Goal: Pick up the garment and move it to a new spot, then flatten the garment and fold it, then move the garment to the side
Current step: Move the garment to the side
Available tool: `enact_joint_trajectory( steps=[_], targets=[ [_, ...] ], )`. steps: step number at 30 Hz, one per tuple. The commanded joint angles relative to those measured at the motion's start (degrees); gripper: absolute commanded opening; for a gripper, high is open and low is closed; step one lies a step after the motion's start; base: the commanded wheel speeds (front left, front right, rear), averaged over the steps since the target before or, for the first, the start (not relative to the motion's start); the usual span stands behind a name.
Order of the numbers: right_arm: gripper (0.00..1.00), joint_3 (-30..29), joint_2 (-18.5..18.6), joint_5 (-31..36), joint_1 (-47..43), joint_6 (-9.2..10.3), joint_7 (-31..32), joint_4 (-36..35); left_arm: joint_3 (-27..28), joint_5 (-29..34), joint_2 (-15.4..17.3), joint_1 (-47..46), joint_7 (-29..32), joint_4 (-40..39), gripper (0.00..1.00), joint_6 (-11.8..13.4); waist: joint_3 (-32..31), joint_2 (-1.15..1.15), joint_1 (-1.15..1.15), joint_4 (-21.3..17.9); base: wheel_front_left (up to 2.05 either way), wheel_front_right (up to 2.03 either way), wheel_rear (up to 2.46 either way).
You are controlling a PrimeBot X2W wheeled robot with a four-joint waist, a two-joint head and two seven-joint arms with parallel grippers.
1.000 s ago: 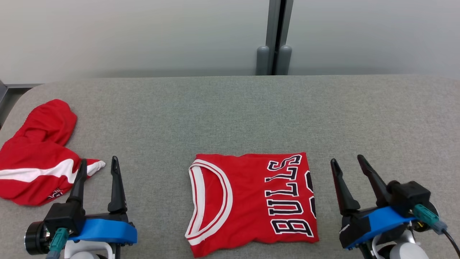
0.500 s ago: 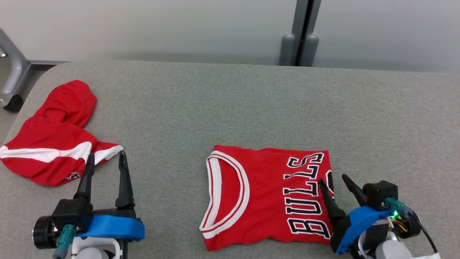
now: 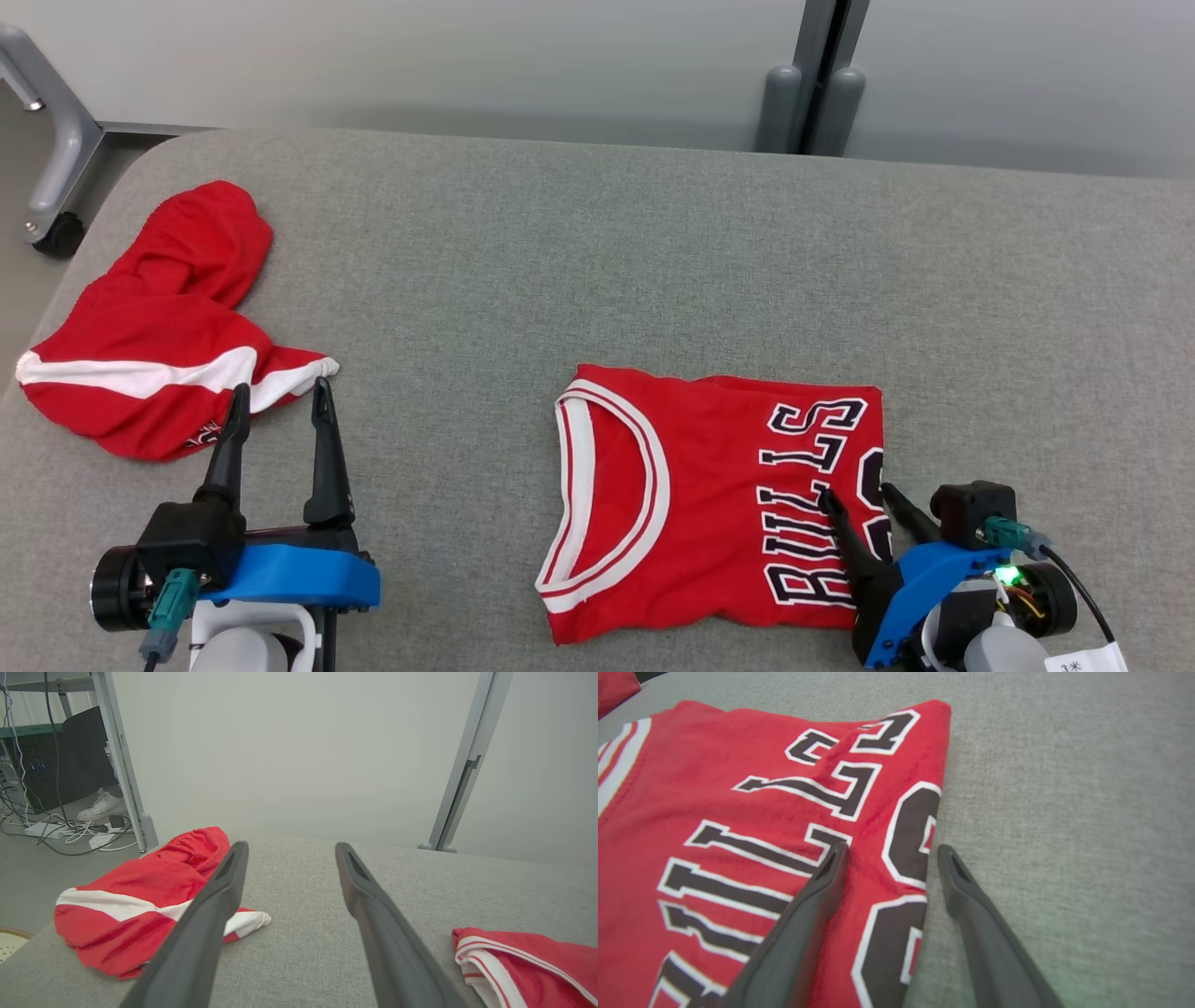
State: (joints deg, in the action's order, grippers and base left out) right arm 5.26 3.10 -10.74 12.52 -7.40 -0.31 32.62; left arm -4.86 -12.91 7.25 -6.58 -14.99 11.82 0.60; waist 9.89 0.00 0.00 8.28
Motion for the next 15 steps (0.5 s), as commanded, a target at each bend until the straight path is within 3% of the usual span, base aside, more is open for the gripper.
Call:
enact_joint_trajectory(
  steps=[1, 2, 3, 11, 15],
  targets=[
    [0.67, 0.9, -0.4, -0.5, -1.1, -0.17, 1.3, 2.0, 0.0, 0.4, 0.0, -0.8, -0.3, 0.0, 1.00, -0.2, 0.0, 0.00, 0.00, 0.0, 0.00, 0.00, 0.00],
    [0.18, 1.2, -0.4, -0.8, -0.8, -0.17, 1.0, 2.3, 0.1, 0.5, -0.2, -0.8, -0.3, 0.1, 1.00, -0.3, 0.0, 0.00, 0.00, -0.1, 0.00, 0.00, 0.00],
    [0.00, 1.4, -0.4, -1.1, -0.5, -0.17, 0.5, 2.4, 0.2, 0.5, -0.3, -0.8, -0.3, 0.0, 1.00, -0.4, 0.1, 0.00, 0.00, -0.2, 0.00, 0.00, 0.00],
    [0.00, -3.3, 0.3, 3.1, 4.5, -0.06, -3.9, 0.0, 0.9, 1.4, -0.9, -1.9, -0.3, -0.7, 1.00, -1.2, 1.6, 0.00, 0.00, -2.9, 0.00, 0.00, 0.00],
    [0.00, -5.8, 2.6, 5.2, 6.1, -0.07, -3.7, -2.0, 0.9, 1.8, -1.4, -3.3, -0.3, -1.2, 1.00, -1.5, 3.3, 0.00, 0.00, -4.9, 0.00, 0.00, 0.00]
  ],
)
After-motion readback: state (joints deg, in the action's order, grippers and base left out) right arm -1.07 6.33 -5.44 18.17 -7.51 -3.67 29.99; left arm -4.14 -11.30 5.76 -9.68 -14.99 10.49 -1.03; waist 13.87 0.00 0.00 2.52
